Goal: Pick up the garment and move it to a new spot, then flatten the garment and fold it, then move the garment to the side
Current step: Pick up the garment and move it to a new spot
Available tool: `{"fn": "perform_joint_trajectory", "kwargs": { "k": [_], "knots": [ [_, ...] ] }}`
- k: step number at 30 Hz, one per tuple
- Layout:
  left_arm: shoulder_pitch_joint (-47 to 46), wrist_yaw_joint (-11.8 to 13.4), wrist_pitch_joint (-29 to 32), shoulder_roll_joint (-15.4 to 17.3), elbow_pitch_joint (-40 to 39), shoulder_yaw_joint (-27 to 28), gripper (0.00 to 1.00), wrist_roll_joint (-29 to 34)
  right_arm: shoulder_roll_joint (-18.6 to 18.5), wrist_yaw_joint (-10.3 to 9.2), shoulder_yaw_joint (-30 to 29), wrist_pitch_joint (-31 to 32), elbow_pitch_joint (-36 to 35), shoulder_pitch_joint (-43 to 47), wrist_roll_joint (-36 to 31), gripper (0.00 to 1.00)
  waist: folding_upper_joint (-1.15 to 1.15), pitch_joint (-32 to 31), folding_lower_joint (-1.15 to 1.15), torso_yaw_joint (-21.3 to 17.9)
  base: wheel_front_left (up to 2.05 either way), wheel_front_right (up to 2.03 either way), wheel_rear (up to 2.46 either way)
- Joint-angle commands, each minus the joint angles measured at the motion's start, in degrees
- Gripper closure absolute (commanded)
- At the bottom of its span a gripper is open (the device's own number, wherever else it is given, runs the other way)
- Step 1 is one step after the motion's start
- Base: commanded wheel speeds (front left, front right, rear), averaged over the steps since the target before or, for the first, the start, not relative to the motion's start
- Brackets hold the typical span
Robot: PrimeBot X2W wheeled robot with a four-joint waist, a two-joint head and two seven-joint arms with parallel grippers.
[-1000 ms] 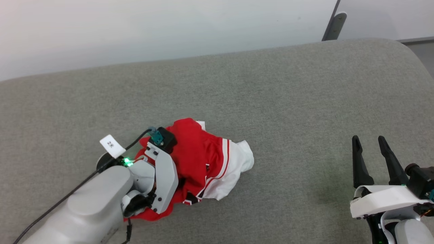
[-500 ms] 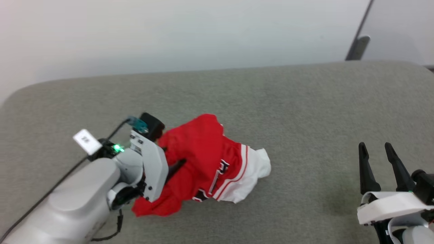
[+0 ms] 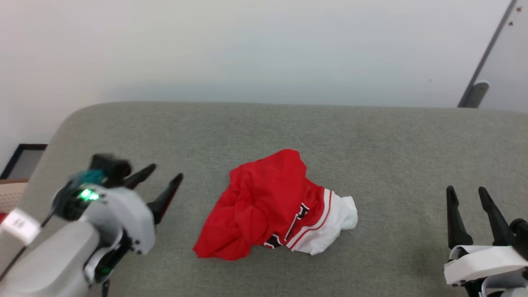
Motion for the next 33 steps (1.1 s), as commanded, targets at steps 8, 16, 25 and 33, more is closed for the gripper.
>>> {"fn": "perform_joint_trajectory", "kwargs": {
  "k": [8,16,25,33],
  "knots": [
    [8.49,5.15,-11.87,4.19,-2.17,5.65,0.0,-0.37,-0.68,-0.08,-1.15,-0.53,-0.5,1.93,0.01,0.0,0.0,-1.87,0.0,2.89,0.0,0.0,0.0],
    [19.41,8.79,-13.42,3.75,-6.64,18.44,0.0,1.67,-0.44,-0.08,-1.55,-0.37,-0.59,2.99,-0.07,0.0,0.0,-2.56,0.0,3.9,0.0,0.0,0.0],
    [31.08,8.84,-13.41,0.19,-11.81,31.88,0.0,8.54,-0.08,-0.08,-1.71,0.04,-1.24,3.57,-0.38,0.0,0.0,-2.67,0.0,4.53,0.0,0.0,0.0],
    [34.7,7.41,-13.41,-2.29,-12.75,36.31,0.0,11.92,0.12,-0.08,-1.55,0.31,-1.57,3.72,-0.57,0.0,0.0,-2.57,0.0,4.55,0.0,0.0,0.0]
  ]
}}
